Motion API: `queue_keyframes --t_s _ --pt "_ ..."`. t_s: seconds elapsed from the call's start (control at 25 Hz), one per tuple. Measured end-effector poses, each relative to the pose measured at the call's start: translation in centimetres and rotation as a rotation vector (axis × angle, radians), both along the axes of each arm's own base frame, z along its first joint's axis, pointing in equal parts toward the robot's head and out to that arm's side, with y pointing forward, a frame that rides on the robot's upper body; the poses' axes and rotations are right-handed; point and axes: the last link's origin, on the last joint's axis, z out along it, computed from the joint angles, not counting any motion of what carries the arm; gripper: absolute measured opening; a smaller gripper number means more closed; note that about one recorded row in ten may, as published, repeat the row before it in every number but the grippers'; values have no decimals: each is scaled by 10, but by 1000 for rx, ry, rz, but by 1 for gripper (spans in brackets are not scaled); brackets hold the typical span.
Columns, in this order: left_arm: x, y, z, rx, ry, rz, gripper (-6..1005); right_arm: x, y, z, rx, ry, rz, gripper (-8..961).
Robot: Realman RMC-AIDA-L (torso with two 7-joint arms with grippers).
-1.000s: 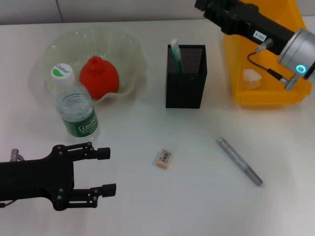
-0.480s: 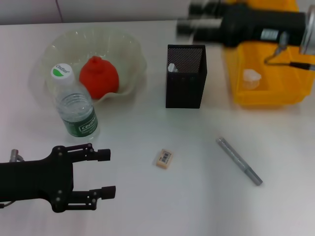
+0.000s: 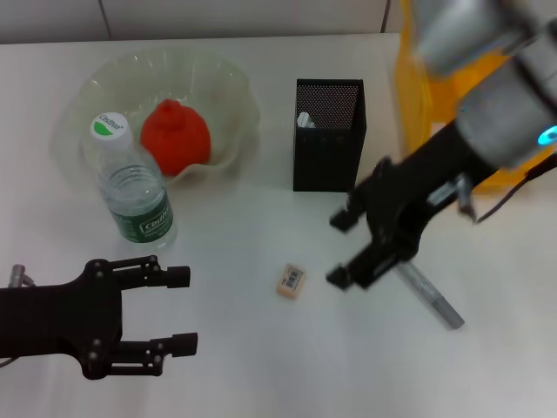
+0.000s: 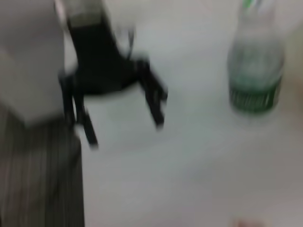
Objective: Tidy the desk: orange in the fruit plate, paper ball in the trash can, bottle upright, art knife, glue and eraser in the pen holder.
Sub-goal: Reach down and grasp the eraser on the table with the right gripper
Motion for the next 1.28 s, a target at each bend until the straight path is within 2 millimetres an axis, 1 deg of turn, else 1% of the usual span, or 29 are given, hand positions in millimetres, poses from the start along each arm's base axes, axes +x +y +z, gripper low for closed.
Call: queue_keyframes --t_s 0.16,0.28,0.48,0.72,0.92,1.28 --pt "0 0 1 -4 -3 3 785 -7 -5 -26 -25 -148 76 758" --pt "1 0 1 -4 -5 2 785 -11 -5 -42 -13 -203 111 758" --pt "2 1 -1 -6 -8 0 785 -15 -3 -64 17 -233 161 758" --pt "3 1 -1 -5 -9 -2 785 -11 0 -89 62 -249 166 757" --pt "4 2 -1 -3 -11 -3 785 -7 -1 -104 95 -261 161 757" --pt "3 2 -1 -2 -10 -2 785 -1 0 -110 112 -263 148 758"
